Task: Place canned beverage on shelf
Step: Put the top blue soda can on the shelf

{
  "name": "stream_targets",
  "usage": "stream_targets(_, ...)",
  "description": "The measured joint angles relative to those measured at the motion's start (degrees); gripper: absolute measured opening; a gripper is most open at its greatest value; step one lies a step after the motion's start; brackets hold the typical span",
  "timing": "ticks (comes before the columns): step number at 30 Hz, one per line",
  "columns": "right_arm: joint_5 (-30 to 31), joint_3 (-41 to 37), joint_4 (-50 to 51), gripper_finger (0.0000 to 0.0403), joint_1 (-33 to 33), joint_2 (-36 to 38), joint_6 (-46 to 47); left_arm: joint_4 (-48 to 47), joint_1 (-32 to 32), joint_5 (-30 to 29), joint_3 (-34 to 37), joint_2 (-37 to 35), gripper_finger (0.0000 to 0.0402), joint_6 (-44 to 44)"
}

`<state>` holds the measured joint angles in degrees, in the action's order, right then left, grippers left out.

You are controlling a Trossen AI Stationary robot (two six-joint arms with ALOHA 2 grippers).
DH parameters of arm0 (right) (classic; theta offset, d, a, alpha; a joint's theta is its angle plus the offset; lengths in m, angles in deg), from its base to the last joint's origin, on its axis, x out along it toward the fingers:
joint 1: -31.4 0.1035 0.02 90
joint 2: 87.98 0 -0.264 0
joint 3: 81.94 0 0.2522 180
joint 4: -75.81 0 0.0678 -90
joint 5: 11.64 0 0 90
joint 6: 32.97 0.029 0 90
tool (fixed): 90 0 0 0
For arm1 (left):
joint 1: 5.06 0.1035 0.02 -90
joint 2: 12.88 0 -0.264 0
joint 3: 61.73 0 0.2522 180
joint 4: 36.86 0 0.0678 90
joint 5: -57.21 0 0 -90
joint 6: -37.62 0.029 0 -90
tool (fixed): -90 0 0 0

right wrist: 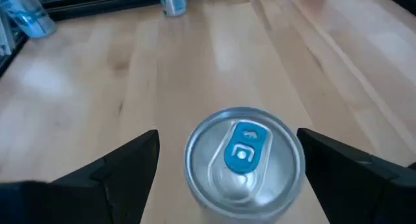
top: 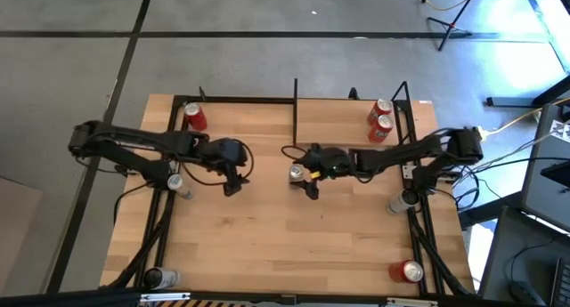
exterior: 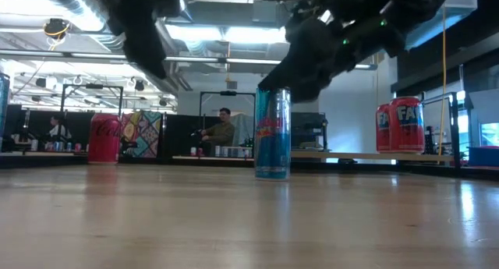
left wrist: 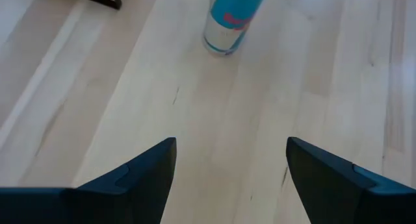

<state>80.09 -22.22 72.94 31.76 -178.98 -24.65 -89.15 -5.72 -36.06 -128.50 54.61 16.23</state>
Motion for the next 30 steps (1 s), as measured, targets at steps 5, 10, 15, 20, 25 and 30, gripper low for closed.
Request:
stream_targets(5,1.42,0.06,-0.22,0.0337,0.00,-2.14,0.85,0.89,0.05,-0.47,1.85,-1.49,0.0279,1.43)
stream_targets(10,3.16,0.08,-1.08,0.0245,0.00,-1.74,1.81,0.90,1.78,0.30,1.85,-1.55,0.0279,6.55)
stream_targets(15,5.18,2.05,4.35,0.0202,-0.17,1.05,1.93,-3.19,5.95,4.94,-1.37,-1.73,0.0279,12.26)
stream_targets(20,5.15,9.25,18.31,0.0202,-1.49,6.98,2.01,-6.37,9.19,5.86,-6.66,-1.76,0.0279,18.88)
stream_targets(25,3.21,15.82,34.45,0.0202,-5.40,13.93,-0.54,-6.29,11.06,5.94,-9.29,-1.78,0.0279,22.40)
stream_targets(30,0.49,17.18,45.90,0.0202,-11.97,21.41,-5.76,-6.35,12.54,5.96,-9.36,-1.76,0.0279,22.09)
